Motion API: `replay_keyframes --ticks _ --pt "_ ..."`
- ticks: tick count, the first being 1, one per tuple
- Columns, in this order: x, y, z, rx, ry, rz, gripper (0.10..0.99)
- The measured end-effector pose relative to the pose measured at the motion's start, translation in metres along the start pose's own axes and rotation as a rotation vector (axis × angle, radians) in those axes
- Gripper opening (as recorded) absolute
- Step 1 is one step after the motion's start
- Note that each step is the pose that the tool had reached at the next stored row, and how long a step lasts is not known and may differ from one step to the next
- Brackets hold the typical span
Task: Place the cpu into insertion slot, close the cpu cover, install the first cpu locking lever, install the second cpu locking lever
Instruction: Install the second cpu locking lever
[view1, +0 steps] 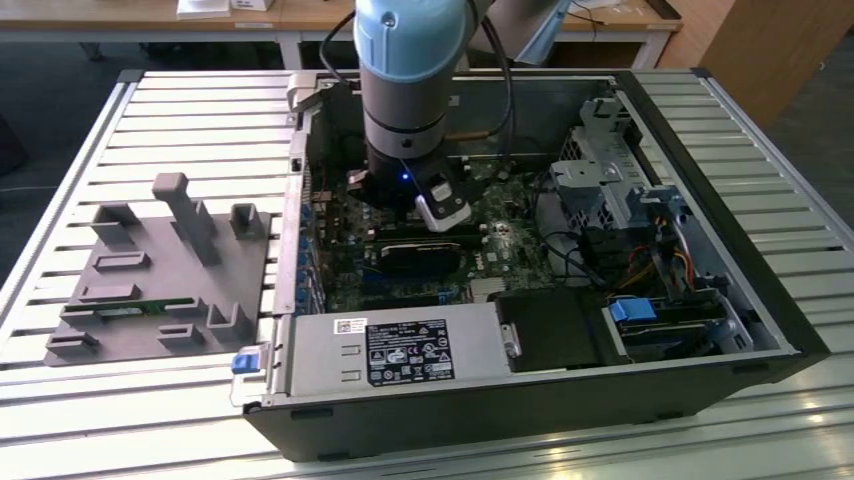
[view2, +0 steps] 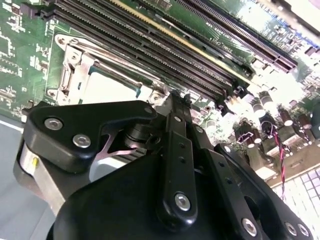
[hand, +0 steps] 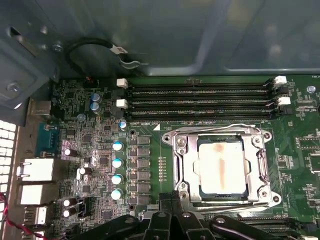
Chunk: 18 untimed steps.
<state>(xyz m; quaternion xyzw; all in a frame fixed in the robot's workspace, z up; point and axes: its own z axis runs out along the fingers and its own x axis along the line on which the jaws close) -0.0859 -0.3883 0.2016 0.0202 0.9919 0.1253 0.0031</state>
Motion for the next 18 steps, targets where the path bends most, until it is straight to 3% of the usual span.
replay_keyframes --ticks 14,18 --pt "-0.0002 0.0062 -0.021 0.0 0.0 0.0 0.106" --pt "-0.0002 0.0067 -0.0228 0.0 -0.0001 0.0 0.106"
